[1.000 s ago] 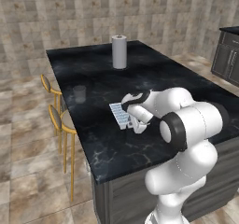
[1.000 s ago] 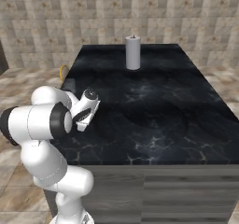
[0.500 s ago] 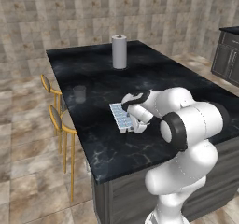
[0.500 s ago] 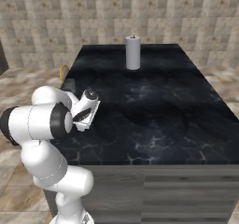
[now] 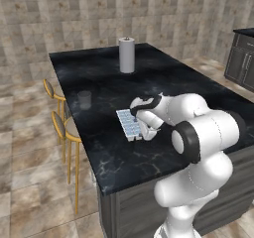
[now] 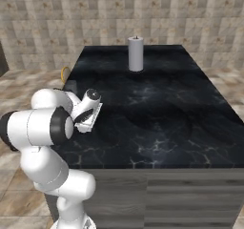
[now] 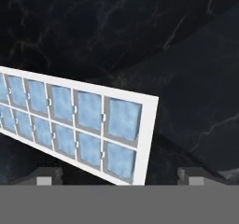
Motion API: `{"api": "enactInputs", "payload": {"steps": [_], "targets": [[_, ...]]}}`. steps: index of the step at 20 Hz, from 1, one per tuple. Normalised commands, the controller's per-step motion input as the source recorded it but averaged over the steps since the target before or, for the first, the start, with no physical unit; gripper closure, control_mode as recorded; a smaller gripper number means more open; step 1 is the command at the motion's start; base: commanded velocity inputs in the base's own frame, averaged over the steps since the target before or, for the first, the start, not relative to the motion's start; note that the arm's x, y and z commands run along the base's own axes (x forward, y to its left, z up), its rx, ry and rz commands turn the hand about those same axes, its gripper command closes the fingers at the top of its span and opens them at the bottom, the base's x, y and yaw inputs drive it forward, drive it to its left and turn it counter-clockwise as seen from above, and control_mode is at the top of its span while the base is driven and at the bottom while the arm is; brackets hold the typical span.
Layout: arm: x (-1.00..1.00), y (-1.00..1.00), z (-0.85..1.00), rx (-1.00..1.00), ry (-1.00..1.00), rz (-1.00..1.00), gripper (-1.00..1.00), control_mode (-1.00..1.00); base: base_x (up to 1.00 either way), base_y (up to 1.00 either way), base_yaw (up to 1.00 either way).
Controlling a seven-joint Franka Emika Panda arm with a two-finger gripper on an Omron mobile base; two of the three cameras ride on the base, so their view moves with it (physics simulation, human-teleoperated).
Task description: Open the freezer door, pick up the ice cube tray from the freezer, and place it on the dining counter.
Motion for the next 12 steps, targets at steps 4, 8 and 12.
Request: {"api": "enactInputs", "payload": {"steps": [4,8,12], "targets": [[-0.02,0.00,0.49,0.00,0.00,0.20,-1.00,-1.00,0.00,0.00,0.00],[-0.21,0.00,0.37,-0.08,-0.02,0.30,-1.00,-1.00,0.00,0.00,0.00],[-0.21,0.00,0.41,-0.10,-0.03,0.28,-1.00,-1.00,0.00,0.00,0.00]]}}
